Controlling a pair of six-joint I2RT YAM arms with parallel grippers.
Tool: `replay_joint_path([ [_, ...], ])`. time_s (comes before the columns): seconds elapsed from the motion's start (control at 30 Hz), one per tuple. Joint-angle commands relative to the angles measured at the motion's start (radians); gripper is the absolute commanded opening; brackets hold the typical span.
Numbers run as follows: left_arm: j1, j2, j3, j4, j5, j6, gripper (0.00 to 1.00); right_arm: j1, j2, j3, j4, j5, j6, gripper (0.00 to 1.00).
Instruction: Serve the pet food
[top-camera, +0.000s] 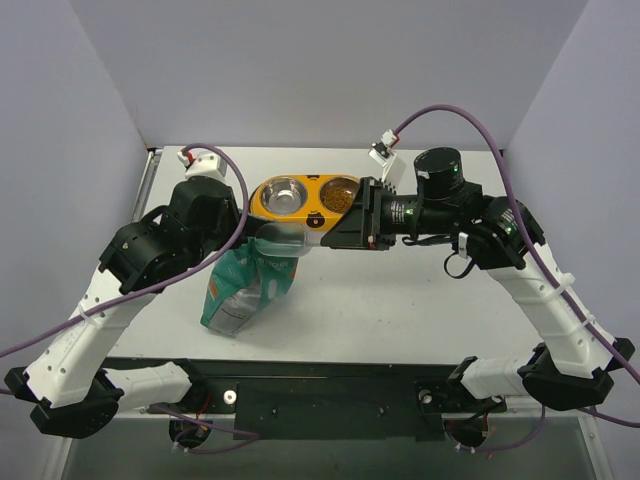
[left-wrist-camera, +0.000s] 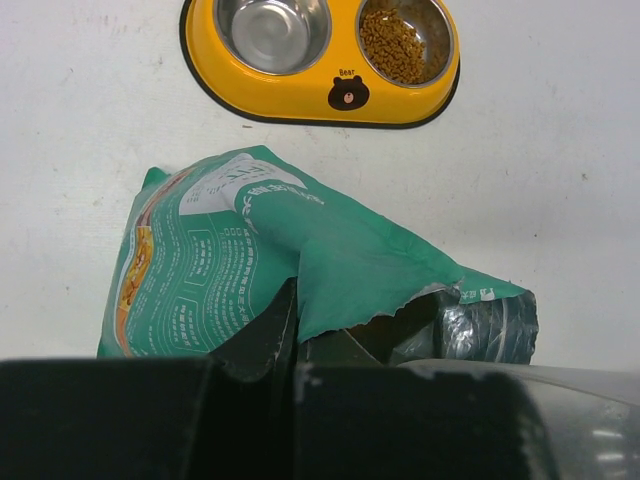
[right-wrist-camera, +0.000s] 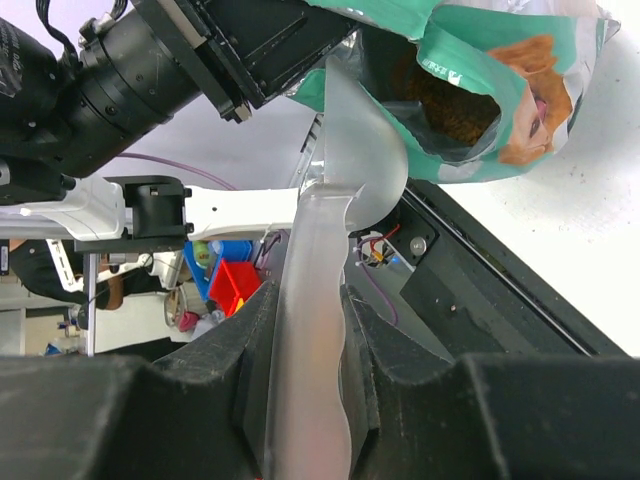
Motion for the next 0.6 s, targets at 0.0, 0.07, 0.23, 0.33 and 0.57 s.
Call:
replay_joint_path([
  [0.0,-0.007,-0.036,0.026,0.221,0.026,-0.041,0.00,0.007,0.014,0.056,-0.002,0.009,-0.001,0.00],
  [0.07,-0.007,-0.034,0.027,0.224,0.027,-0.041,0.00,0.007,0.014,0.035,0.004,-0.007,-0.002,0.00],
  [0.23,-0.008,-0.039,0.021,0.218,0.024,-0.040,0.00,0.004,0.001,0.024,0.015,-0.045,0.021,0.00],
  [0.33,-0.007,-0.040,0.017,0.220,0.021,-0.040,0.00,0.000,-0.002,0.033,0.007,-0.053,0.024,0.00],
  [0.57,-0.007,-0.042,0.018,0.212,0.018,-0.030,0.00,-0.044,0.004,0.085,-0.044,-0.063,0.011,0.00],
])
